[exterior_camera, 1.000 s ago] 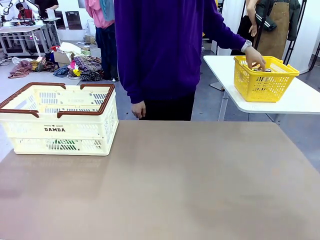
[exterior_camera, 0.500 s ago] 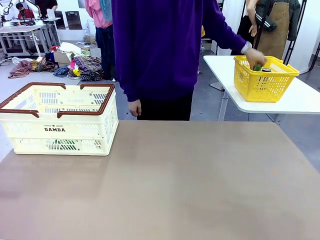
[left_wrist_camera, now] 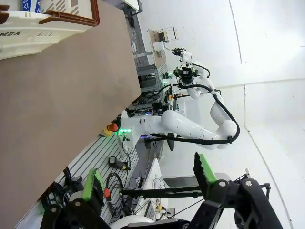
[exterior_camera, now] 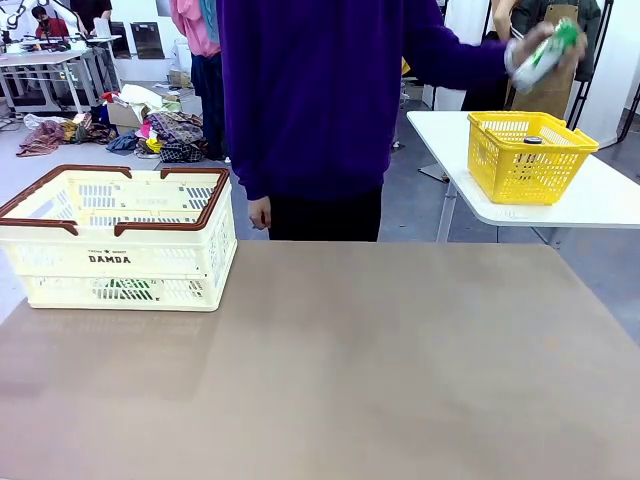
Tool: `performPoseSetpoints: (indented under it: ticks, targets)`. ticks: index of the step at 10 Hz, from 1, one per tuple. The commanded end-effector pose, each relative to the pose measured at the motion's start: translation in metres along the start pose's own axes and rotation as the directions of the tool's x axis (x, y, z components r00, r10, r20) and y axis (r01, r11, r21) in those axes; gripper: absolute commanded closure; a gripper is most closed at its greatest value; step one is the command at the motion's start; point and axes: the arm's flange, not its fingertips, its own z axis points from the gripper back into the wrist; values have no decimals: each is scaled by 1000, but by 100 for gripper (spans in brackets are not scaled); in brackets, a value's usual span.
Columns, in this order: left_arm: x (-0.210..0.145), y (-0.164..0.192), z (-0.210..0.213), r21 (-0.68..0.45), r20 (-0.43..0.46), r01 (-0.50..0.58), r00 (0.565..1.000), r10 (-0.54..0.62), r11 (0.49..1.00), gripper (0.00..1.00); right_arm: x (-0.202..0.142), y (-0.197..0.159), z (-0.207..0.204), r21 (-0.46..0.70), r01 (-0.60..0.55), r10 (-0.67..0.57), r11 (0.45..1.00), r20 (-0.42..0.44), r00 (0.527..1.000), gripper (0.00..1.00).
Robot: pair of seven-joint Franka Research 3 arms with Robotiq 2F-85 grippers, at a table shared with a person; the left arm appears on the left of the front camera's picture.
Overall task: Place the drinks into the Shopping basket.
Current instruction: Pick up one drink and place it into the Shopping basket.
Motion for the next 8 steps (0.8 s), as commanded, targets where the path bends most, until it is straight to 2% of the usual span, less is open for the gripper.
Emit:
performPoseSetpoints:
  ticks: [1,8]
  targets:
    - [-3,0,-2,3,-2,1,1000,-1,1000,0,2,5,0,21,1,-1,1000,9,1000,0]
    - [-3,0,-2,3,-2,1,1000,-1,1000,0,2,5,0,21,1,-1,1000,9,1000,0]
